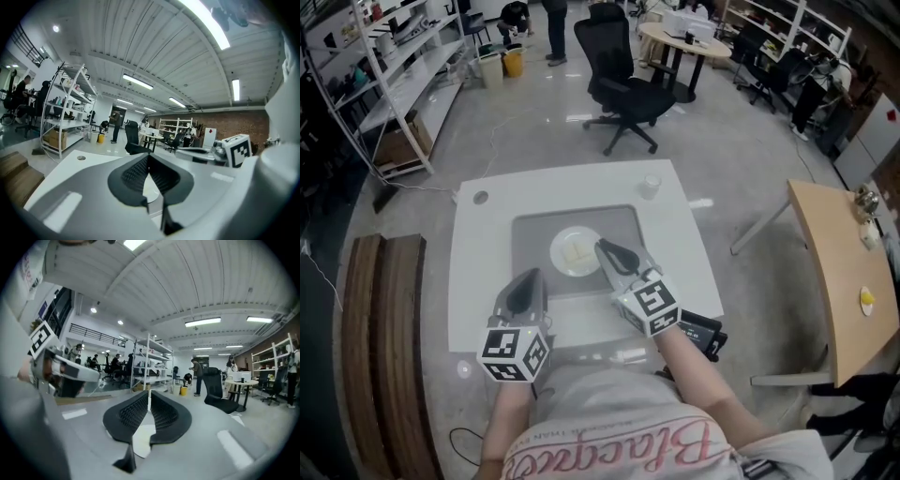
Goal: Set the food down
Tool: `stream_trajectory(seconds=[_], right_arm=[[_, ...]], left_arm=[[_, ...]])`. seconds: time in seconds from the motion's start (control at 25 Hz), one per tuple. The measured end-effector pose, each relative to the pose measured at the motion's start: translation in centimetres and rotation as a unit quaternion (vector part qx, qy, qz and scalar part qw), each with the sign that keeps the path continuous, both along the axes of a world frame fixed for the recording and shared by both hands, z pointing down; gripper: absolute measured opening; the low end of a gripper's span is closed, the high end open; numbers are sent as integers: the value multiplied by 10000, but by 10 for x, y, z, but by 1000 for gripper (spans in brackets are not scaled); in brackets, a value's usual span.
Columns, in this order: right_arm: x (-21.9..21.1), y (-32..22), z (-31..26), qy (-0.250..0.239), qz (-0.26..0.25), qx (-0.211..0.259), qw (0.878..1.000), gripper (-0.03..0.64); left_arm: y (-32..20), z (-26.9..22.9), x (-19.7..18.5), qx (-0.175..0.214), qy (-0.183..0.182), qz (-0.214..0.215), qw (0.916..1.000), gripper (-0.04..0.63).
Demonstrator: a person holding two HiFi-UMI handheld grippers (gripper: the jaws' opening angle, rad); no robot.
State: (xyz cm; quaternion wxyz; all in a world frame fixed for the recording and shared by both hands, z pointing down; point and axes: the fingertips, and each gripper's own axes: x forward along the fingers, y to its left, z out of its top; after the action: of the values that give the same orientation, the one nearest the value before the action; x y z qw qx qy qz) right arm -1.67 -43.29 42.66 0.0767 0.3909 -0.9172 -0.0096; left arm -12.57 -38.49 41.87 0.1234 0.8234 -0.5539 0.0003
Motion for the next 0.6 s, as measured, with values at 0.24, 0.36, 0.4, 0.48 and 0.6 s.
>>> stream_trajectory(seconds=[0.24,0.36,0.4,0.48,0.6], right_arm=[[-12,56,-29,-722,-506,-32,9961,0],[-18,73,-39,-629,-469,315,9964,0],[-20,77,-41,-521,-486,425,9965,0],[-22,85,-41,-363,-514,570,9964,0],[-17,93,-41,-306,-440,650,9964,0]], left_arm=[[6,-10,12,208,-201,162,9995,-2],[11,-17,16,303,-200,144,9992,-2],[12,-19,17,341,-193,141,9991,-2],[15,-21,20,406,-154,157,9989,-2],[18,-22,26,497,-40,189,9986,-2]])
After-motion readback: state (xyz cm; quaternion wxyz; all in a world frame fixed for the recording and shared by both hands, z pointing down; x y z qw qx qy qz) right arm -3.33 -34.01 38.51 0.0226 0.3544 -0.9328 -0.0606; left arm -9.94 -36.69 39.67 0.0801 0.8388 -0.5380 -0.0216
